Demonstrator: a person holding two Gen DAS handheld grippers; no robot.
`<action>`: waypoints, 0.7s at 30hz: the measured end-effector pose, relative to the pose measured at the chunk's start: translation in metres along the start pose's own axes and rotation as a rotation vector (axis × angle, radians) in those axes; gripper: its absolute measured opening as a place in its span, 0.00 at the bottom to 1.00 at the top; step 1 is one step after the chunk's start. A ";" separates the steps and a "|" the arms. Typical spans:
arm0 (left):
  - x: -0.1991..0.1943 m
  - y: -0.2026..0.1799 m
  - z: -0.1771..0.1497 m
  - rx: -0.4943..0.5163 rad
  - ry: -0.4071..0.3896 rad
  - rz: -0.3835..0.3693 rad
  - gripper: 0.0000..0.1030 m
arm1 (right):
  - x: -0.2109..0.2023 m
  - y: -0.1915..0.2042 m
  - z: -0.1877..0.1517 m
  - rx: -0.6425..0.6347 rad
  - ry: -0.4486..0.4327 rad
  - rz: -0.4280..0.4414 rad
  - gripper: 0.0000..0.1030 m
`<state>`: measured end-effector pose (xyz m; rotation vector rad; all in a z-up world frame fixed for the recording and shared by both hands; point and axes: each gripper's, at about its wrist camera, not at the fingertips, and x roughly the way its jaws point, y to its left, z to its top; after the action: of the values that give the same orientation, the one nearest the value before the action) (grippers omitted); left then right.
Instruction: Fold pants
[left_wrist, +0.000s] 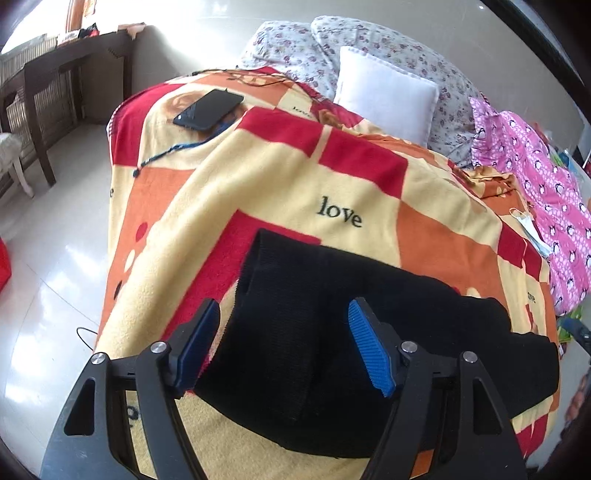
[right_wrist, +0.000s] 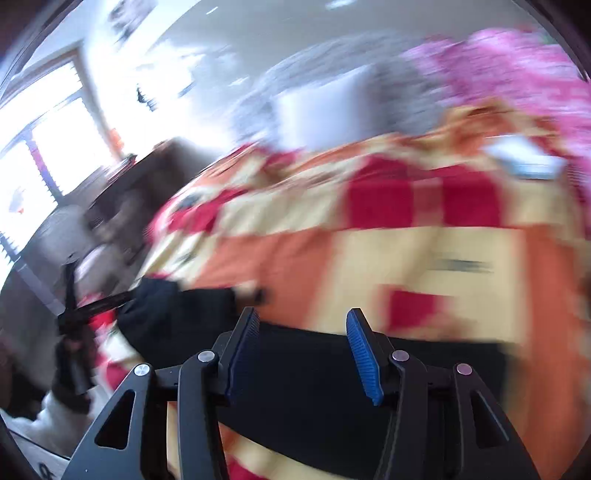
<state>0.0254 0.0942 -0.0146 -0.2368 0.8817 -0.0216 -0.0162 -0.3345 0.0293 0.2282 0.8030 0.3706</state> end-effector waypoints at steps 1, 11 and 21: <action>0.002 0.001 -0.001 0.001 0.004 0.008 0.70 | 0.026 0.015 0.005 -0.028 0.032 0.032 0.50; 0.015 0.006 -0.003 0.009 0.018 0.024 0.70 | 0.157 0.070 0.019 -0.064 0.178 0.130 0.07; 0.024 0.015 -0.001 -0.021 0.017 0.027 0.81 | 0.160 0.048 0.012 -0.008 0.148 0.069 0.05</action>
<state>0.0389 0.1058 -0.0363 -0.2445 0.9019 0.0113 0.0830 -0.2262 -0.0516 0.2233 0.9405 0.4591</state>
